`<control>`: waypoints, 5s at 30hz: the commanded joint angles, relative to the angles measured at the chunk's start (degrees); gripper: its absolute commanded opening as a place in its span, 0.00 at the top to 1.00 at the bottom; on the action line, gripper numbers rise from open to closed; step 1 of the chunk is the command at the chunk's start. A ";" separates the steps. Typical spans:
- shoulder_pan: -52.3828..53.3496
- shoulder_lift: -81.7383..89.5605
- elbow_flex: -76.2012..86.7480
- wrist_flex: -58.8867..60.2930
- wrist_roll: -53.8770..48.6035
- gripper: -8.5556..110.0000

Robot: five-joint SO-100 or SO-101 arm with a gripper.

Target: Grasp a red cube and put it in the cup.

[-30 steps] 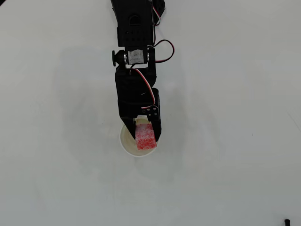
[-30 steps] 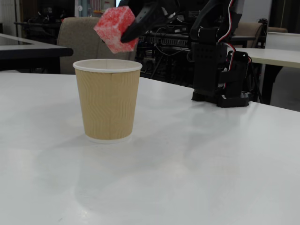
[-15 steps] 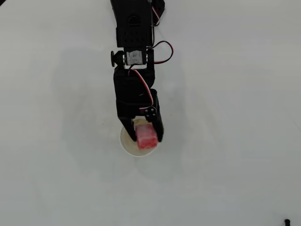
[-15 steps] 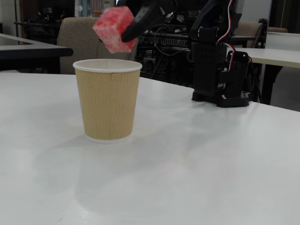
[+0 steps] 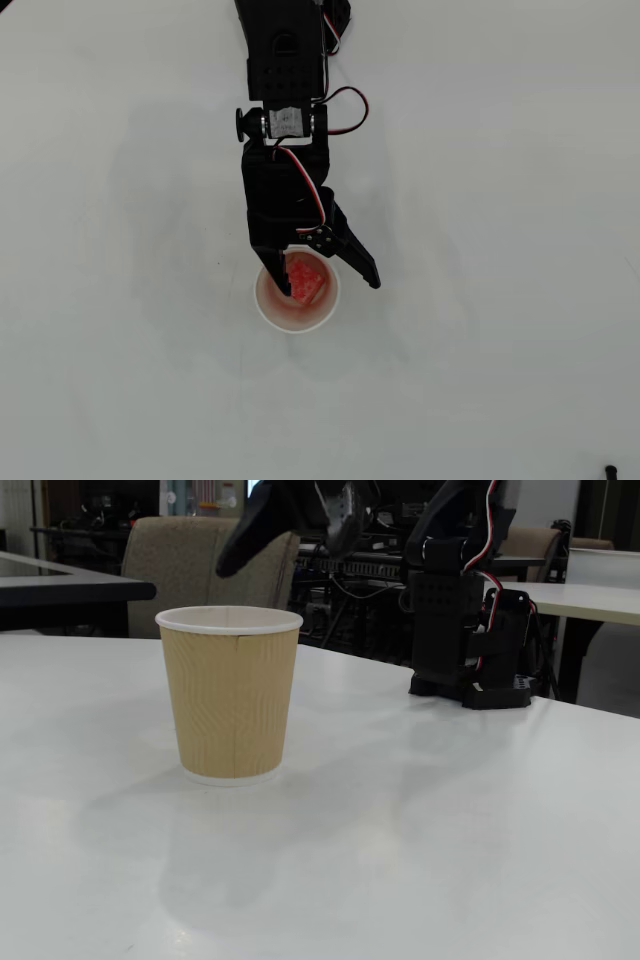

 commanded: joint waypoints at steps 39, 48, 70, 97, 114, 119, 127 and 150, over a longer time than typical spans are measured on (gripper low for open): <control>-1.76 27.69 17.05 3.25 19.42 0.93; -0.62 37.27 23.47 1.32 26.72 0.93; -1.58 50.62 31.64 21.09 48.78 0.93; -5.98 55.02 45.53 19.78 80.77 0.92; -2.20 54.93 45.53 21.71 81.39 0.93; -0.18 54.93 45.53 22.15 81.39 0.93; 0.26 54.93 45.53 22.32 81.21 0.93; 0.62 55.02 45.53 22.32 93.16 0.93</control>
